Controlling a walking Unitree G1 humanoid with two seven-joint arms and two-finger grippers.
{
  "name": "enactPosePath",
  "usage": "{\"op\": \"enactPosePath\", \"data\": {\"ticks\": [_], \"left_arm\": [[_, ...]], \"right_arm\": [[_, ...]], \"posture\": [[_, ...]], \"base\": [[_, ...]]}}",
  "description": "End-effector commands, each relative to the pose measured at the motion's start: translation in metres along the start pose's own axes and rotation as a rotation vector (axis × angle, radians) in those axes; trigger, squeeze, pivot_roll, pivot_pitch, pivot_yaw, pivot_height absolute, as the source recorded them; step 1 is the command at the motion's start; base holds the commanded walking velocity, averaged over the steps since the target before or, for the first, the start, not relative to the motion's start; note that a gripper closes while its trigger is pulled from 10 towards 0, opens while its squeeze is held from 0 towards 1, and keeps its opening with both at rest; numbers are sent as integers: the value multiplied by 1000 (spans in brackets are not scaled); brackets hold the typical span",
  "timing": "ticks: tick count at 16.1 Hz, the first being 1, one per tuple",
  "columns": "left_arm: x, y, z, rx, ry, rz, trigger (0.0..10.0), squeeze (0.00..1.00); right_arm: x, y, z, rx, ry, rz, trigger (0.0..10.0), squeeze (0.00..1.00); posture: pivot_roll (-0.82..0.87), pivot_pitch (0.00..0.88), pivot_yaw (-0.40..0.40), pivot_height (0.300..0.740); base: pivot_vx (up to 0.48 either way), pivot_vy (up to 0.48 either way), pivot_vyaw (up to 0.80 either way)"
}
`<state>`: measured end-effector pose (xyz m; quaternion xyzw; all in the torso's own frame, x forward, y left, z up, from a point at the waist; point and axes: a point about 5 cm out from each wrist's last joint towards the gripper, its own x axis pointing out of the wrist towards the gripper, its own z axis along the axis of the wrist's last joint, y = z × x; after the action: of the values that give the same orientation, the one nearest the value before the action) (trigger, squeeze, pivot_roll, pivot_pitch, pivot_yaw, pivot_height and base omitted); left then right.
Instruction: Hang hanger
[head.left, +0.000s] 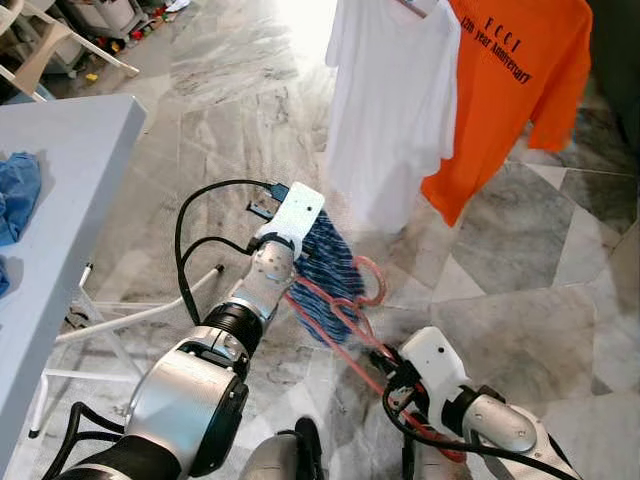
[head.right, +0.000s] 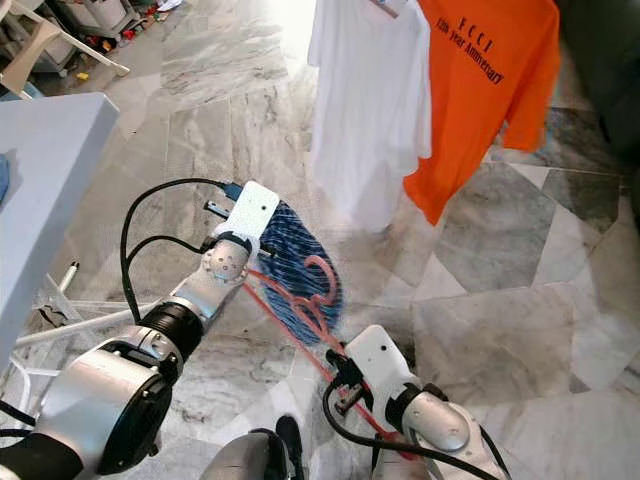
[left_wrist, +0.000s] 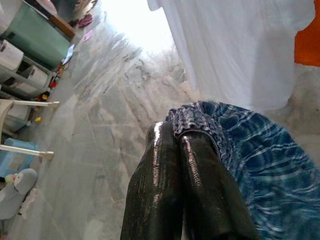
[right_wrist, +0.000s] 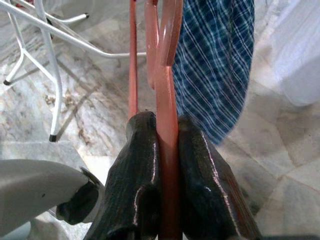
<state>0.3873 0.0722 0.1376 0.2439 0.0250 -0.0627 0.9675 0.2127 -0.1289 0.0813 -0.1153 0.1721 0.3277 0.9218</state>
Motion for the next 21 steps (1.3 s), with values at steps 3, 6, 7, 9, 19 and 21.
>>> {"op": "enactPosePath", "data": {"ticks": [3, 6, 7, 9, 19, 21], "left_arm": [[1, 2, 1, 0, 10, -5, 10000, 0], [2, 3, 4, -11, -5, -9, 10000, 0], [2, 5, 4, -21, -1, -6, 10000, 0], [3, 9, 6, -47, -11, -9, 10000, 0], [-3, -7, 4, -81, -43, -156, 10000, 0], [-6, -16, 5, -66, -55, -183, 10000, 0]], "right_arm": [[8, -3, 6, -41, -31, -64, 10000, 0], [10, -27, 8, -23, -55, -234, 10000, 0], [8, -37, 6, -17, -44, -296, 10000, 0], [4, -55, -1, 16, -31, -416, 10000, 0], [-1, -52, 12, 58, -130, -281, 10000, 0], [-2, -40, 17, 42, -147, -162, 10000, 0]], "posture": [[-187, 268, 209, 740], [-183, 265, 208, 740], [-178, 263, 206, 740], [-173, 264, 204, 740], [-170, 258, 202, 740], [-171, 257, 201, 740]], "base": [[0, 0, 0], [0, 0, 0], [0, 0, 0], [0, 0, 0], [0, 0, 0], [0, 0, 0]]}}
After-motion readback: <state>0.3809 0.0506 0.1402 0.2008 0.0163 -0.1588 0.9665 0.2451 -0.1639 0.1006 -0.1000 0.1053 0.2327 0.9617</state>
